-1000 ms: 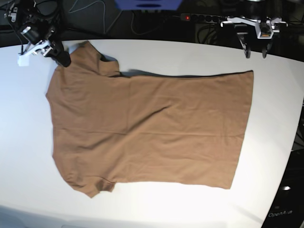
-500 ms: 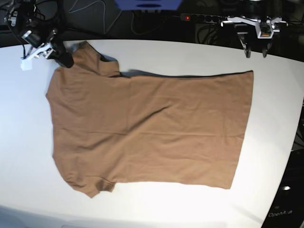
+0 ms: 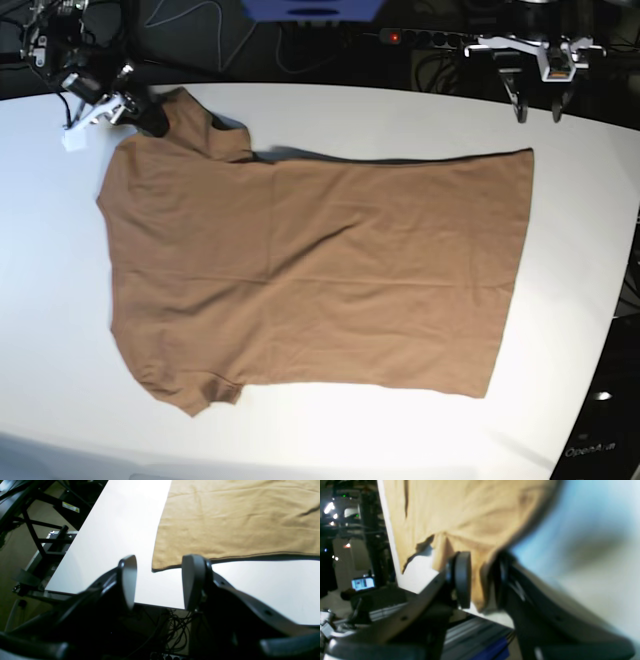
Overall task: Fold the T-shirt properly
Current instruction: 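Move the right gripper down to the tan shirt's shoulder corner, then move the left gripper down to the shirt's hem corner by the collar side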
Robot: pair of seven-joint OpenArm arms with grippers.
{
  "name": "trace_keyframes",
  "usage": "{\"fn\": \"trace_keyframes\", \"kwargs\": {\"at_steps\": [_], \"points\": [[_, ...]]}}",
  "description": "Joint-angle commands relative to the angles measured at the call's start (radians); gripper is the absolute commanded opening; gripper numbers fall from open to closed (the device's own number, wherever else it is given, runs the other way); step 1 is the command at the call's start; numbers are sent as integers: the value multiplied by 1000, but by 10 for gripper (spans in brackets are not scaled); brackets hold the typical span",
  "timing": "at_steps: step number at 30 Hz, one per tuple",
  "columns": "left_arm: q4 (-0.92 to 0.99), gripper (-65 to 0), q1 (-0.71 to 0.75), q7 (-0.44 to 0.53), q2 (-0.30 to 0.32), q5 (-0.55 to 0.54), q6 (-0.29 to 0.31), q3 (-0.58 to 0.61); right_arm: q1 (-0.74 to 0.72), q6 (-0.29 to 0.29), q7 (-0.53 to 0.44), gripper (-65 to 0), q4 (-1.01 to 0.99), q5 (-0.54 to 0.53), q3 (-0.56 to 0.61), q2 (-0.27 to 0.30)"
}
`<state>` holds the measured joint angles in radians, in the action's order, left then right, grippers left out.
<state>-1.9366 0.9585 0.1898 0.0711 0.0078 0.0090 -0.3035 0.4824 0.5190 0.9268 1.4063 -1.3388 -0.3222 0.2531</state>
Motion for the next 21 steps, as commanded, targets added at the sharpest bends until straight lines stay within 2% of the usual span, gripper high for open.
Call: {"fn": "trace_keyframes", "kwargs": {"at_steps": [1,3,6,9,11,14,15,17,21], "points": [[-17,-363,15,23,3,2,-5,-4,-1,14,-10,-512,3,11,7,12],[-17,-363,12,23,3,2,-5,-4,-3,14,-10,-544,5,17,15,10],[-17,-366,12,23,3,1,-5,-4,-3,14,-10,-650,6,17,42,15],[-17,-398,10,23,3,-2,-5,-4,-17,14,-10,-637,6,17,57,16],[-17,-475,9,23,3,-4,-5,-4,-17,14,-10,-637,6,17,57,16],[-17,-632,-3,23,-3,-7,-8,-1,-21,14,-10,-637,6,17,57,19],[-17,-641,-9,23,-17,-7,-7,-3,-21,14,-10,-637,6,17,57,24],[-17,-615,-22,23,-46,1,-7,-6,-23,14,-10,-637,6,17,57,28],[-17,-615,-51,20,-58,-6,-5,-27,-23,14,-10,-637,6,17,57,30]]}}
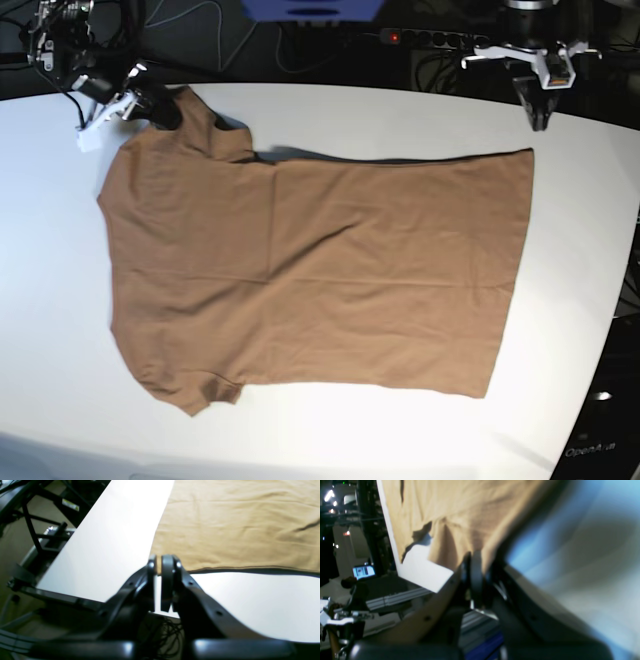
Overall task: Fold the T-shirt properly
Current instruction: 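Move the left gripper down to the shirt's hem corner by the collar side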
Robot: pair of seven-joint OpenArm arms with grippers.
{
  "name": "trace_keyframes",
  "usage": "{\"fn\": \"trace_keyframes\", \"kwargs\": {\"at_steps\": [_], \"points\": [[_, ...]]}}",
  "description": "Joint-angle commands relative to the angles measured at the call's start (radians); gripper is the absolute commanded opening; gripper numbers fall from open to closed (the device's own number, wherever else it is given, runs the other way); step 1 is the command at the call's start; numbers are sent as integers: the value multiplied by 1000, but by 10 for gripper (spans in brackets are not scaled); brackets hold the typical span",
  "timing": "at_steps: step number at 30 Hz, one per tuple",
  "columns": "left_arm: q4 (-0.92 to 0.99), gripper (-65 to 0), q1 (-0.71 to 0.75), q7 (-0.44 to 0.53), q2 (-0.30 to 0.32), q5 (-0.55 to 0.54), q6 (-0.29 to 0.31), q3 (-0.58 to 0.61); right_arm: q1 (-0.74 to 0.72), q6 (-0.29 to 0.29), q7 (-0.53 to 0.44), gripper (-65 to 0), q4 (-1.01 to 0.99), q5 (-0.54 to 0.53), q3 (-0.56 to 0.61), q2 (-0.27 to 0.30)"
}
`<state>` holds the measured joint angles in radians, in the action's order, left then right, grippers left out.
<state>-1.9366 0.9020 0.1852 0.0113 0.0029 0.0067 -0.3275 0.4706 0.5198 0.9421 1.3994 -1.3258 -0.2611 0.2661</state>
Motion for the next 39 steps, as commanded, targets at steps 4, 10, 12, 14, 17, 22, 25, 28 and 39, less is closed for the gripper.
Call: {"fn": "trace_keyframes", "kwargs": {"at_steps": [4,10,12,14,17,22,25,28,39], "points": [[-17,-615,-73,-163,9,-5,9,-37,-13,13,-27,-637,13,4,-4,17],[-60,-615,-214,-539,11,-177,399,-224,-16,13,-28,-637,13,29,-5,17],[-68,-615,-300,-728,13,-225,551,-339,-26,13,-27,-637,11,50,-5,17],[-65,-615,-396,-904,36,-235,685,-456,-28,13,-30,-637,10,55,-5,17],[-57,-616,-519,-1153,83,-235,691,-625,-29,13,-30,-637,10,55,-5,17],[-27,-616,-582,-1358,198,-234,691,-710,-31,13,-27,-637,11,55,-7,17],[12,-613,-585,-1363,218,-234,691,-675,-32,13,-27,-637,11,56,-7,17],[55,-609,-585,-1363,220,-234,691,-617,-32,13,-27,-637,11,56,-7,15],[90,-608,-693,-1455,210,-246,691,-506,-32,13,-31,-637,11,62,-5,17]]}}
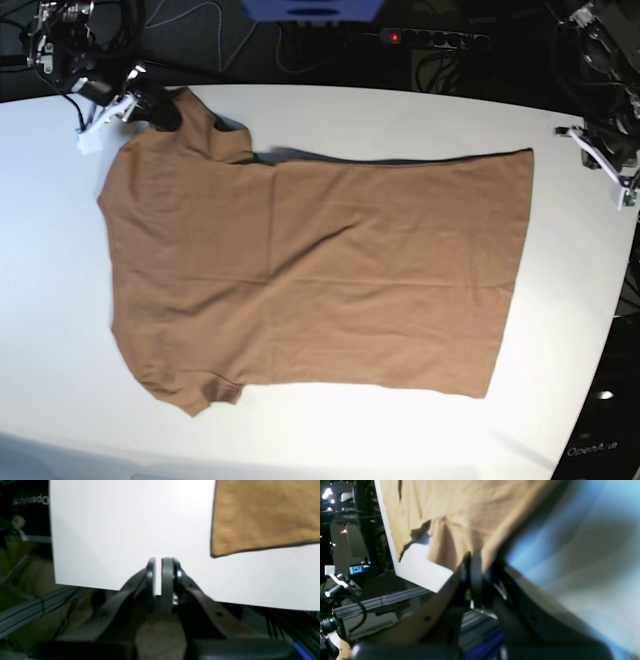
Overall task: Fold the T-shirt properly
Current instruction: 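Move the left gripper down to the shirt's hem corner by the collar side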
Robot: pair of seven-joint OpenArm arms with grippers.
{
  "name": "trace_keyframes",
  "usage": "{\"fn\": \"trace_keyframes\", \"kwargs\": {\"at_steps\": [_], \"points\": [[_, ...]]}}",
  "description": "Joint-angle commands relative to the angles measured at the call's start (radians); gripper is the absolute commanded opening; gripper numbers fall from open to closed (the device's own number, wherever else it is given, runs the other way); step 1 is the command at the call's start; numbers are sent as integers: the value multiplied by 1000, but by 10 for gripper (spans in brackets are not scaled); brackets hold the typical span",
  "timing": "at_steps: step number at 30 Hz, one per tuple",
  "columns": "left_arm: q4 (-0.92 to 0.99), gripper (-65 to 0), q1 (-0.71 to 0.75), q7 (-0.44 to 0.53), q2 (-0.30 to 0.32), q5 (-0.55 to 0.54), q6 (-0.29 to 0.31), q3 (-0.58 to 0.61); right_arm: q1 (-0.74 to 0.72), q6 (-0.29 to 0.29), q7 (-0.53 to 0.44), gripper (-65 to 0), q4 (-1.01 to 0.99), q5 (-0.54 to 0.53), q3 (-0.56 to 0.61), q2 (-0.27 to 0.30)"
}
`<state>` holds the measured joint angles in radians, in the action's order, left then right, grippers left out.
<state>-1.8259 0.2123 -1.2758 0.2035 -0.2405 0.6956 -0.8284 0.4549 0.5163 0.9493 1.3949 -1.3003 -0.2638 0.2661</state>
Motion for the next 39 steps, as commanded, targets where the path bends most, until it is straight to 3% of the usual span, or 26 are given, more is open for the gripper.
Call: {"fn": "trace_keyframes", "kwargs": {"at_steps": [1,9,18,32,39], "points": [[-21,-608,-23,-20,18,-3,3,-6,-17,17,-39,-637,16,37,-2,17],[-2,-607,-101,-118,17,-3,3,-2,-17,17,-42,-637,16,37,-2,17],[85,-607,-113,-120,17,-3,3,96,-18,17,-42,-637,16,37,-2,17],[139,-608,-115,-120,-5,-1,3,96,-18,17,-43,-637,16,40,-2,17],[139,-608,-129,-120,-8,-1,3,94,-31,17,-43,-638,16,141,-4,-1]]}}
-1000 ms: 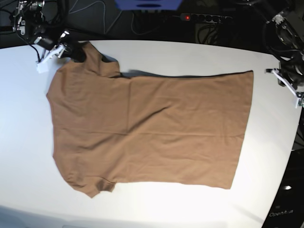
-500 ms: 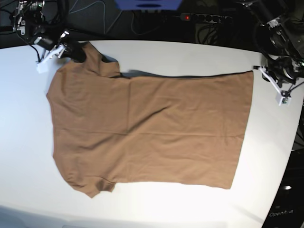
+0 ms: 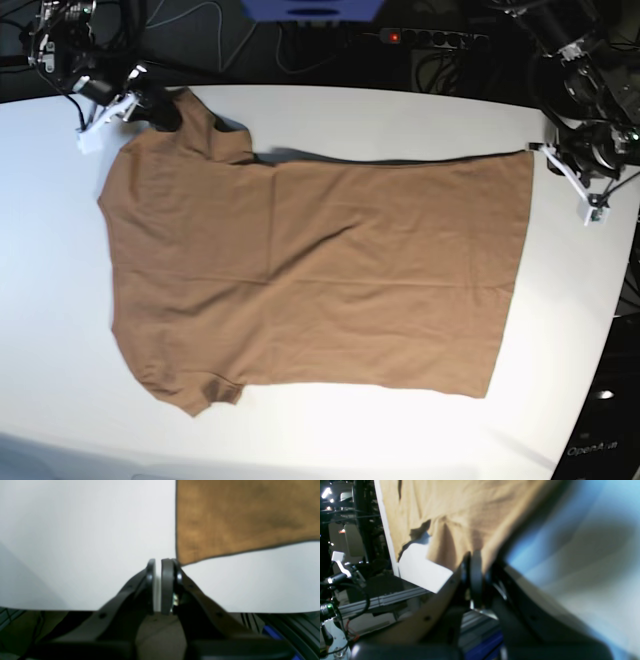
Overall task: Fold the T-shirt properly
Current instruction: 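Move the left gripper down to the shirt's hem corner by the collar side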
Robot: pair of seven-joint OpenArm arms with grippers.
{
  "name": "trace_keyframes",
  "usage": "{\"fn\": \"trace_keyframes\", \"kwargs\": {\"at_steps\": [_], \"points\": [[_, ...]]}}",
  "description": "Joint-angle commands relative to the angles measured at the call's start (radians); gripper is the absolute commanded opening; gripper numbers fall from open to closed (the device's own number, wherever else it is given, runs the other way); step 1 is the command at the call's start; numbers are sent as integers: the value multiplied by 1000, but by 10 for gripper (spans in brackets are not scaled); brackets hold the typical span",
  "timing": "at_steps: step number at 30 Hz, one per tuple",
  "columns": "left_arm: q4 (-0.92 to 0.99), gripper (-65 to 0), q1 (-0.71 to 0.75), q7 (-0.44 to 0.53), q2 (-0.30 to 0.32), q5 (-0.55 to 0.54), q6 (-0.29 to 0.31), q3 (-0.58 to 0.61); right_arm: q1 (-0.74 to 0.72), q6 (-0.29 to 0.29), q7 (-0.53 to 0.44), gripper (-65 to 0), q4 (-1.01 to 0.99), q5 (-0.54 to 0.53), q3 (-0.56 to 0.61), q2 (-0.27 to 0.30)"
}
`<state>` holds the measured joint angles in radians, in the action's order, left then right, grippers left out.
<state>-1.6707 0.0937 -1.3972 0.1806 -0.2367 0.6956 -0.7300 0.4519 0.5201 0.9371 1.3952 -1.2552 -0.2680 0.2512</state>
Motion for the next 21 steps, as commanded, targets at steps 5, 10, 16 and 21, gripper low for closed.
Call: {"fn": "trace_keyframes", "kwargs": {"at_steps": [5,10,16,21], "points": [[-15,-607,-8,1,9,-5,3,-3,-29,13,-31,-643,16,127,0,0],[-15,-512,-7,1,0,-17,3,-4,-31,13,-31,-643,16,127,0,3],[-6,-403,16,1,7,-200,3,-52,-29,13,-31,-643,16,127,0,3],[134,-402,2,1,40,-250,3,-53,-28,13,-31,-643,16,128,0,4]]}}
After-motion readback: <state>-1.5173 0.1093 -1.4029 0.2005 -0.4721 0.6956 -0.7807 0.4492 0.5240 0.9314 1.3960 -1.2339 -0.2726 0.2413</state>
